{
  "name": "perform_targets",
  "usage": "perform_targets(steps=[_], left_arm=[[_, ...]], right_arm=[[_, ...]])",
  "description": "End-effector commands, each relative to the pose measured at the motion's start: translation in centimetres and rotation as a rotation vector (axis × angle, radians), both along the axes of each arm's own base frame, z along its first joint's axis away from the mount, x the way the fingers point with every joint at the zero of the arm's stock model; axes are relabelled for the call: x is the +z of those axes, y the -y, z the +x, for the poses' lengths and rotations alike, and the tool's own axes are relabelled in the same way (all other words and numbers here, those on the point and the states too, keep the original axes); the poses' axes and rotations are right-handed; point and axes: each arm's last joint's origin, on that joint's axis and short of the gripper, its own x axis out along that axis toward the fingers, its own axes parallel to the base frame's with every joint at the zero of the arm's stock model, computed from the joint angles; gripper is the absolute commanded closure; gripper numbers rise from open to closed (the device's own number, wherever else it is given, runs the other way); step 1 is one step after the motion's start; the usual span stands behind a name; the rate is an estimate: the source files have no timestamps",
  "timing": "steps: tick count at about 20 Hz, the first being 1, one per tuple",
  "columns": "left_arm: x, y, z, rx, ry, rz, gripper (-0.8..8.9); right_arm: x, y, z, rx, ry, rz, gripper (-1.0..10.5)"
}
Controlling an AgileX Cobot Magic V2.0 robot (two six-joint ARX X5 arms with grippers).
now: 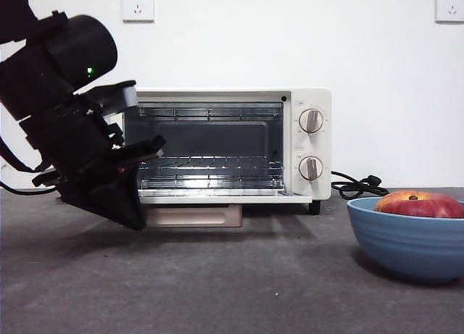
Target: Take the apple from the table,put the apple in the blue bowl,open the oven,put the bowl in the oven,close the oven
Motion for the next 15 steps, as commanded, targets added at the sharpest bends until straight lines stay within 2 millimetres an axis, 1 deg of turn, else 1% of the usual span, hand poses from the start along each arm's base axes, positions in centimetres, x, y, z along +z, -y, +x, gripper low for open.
perform_targets(steps=[1,7,9,10,12,15], left_arm=[[1.2,0.0,1.0,0.037,0.087,-0.022,8.20],[1.2,0.6,0.5,0.002,0.060,-0.033,8.20],[1.9,0.8,-0.2,-0.017,0.048,-0.041,8.20],[2.7,1.0,-0.8,-0.028,0.059,-0.043,8.20],[5.0,1.0,-2.1,-0.057,0.113,-0.067,8.20],[8.9,0.2,-4.4,-0.072,0.213,-0.120,8.20]], right_arm=[[-0.2,0.0,0.0,-0.001,-0.003,0.008,9.6],[-0.5,0.1,-0.2,-0.001,-0.038,-0.011,9.6],[-0.9,0.2,-0.4,-0.010,-0.087,-0.021,9.5],[-1.1,0.2,-0.5,-0.021,-0.118,-0.021,9.5],[-1.4,0.4,-0.7,-0.038,-0.172,-0.023,9.5],[-1.8,0.3,-0.6,-0.047,-0.237,-0.044,9.5]])
